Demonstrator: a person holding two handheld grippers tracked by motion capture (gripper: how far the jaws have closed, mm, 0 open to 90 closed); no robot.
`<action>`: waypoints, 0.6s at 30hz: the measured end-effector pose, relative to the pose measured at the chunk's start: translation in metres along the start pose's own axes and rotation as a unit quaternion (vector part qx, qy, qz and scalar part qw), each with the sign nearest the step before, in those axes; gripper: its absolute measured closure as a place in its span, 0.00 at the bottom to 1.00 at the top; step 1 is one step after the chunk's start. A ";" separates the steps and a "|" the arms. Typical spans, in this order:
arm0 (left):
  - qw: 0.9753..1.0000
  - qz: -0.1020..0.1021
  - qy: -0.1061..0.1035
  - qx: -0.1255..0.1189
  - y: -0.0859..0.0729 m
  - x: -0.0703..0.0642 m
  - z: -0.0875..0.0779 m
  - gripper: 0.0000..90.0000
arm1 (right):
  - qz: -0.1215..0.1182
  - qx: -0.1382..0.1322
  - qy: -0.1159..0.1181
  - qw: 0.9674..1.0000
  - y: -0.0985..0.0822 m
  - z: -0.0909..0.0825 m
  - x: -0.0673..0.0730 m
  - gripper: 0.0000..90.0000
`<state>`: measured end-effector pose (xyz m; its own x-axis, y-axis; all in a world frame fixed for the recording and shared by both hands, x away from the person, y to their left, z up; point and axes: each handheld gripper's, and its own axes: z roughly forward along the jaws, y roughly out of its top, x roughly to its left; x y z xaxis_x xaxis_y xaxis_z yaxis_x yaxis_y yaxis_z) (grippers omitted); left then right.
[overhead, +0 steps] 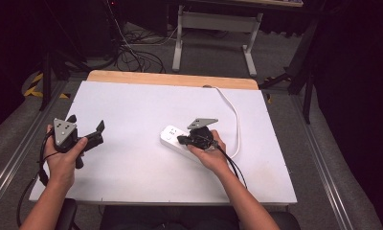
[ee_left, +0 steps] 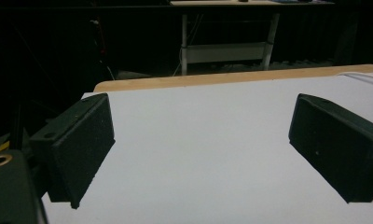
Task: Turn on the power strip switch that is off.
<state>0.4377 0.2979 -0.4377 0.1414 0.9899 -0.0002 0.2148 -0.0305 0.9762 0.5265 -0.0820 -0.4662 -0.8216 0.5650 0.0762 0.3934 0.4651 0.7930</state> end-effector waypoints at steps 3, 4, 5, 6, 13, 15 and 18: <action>1.000 -0.001 0.001 0.000 0.000 0.000 0.000 0.08 | 0.000 0.001 0.000 1.000 0.000 0.000 0.000 1.00; 1.000 -0.001 0.000 0.000 0.000 0.000 0.000 0.08 | -0.003 0.002 -0.003 1.000 0.000 0.000 0.001 1.00; 1.000 -0.001 0.000 0.000 0.000 0.000 0.000 0.08 | -0.005 0.002 -0.005 1.000 0.000 0.001 0.001 1.00; 1.000 -0.001 0.001 0.000 0.000 0.000 0.000 0.08 | -0.005 0.002 -0.005 1.000 0.000 0.001 0.001 1.00; 1.000 -0.001 0.000 -0.001 0.000 0.000 0.000 0.08 | 0.000 0.007 -0.016 1.000 0.000 0.002 0.004 1.00; 1.000 0.000 0.000 0.001 0.000 0.000 0.000 0.08 | 0.000 0.012 -0.019 1.000 0.001 0.002 0.005 1.00; 1.000 0.000 0.000 -0.001 0.000 -0.001 0.000 0.08 | 0.003 0.016 -0.023 1.000 0.002 0.003 0.006 1.00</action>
<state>0.4372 0.2969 -0.4379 0.1410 0.9900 0.0004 0.2134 -0.0308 0.9765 0.5233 -0.0757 -0.4658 -0.7997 0.5982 0.0519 0.4111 0.4825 0.7734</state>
